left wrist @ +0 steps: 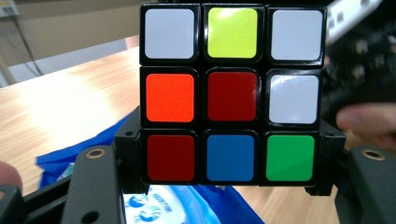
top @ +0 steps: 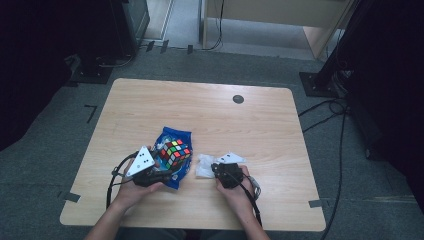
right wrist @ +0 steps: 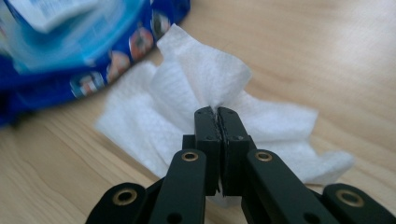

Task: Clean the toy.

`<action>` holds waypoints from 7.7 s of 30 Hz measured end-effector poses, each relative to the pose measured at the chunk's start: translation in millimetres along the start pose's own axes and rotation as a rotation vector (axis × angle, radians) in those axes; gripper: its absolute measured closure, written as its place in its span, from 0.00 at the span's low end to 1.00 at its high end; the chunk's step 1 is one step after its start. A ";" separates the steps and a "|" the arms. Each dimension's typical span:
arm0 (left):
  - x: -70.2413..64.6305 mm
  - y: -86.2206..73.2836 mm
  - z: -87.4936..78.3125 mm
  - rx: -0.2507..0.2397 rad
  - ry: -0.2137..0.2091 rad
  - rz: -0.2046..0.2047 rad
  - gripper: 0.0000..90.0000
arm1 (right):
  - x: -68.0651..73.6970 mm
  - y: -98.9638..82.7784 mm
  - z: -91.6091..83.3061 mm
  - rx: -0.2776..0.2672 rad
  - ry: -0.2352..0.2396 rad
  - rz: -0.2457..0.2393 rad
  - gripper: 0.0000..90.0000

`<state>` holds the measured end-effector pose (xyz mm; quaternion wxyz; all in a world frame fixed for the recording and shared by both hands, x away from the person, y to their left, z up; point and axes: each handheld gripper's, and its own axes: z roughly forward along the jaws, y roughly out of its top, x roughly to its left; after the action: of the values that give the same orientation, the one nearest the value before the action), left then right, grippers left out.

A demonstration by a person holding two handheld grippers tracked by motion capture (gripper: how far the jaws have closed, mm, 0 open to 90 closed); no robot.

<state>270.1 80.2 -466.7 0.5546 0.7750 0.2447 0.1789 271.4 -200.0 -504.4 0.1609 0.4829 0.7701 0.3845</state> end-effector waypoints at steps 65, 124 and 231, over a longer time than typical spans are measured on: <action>-12.2 -0.5 4.5 -0.006 -0.032 0.027 0.38 | -25.1 14.5 -44.4 -0.284 0.172 0.225 0.94; -37.3 -3.4 17.7 0.035 -0.019 0.176 0.32 | 29.0 48.3 -57.0 -0.116 0.398 0.305 0.38; -37.8 -2.0 13.2 0.001 -0.043 0.121 0.38 | 16.2 35.8 -48.3 -0.270 0.500 0.233 0.98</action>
<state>246.1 48.7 -473.0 0.5474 0.7923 0.1856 0.1951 255.9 -198.5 -444.1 -0.0159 0.4327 0.6671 0.6062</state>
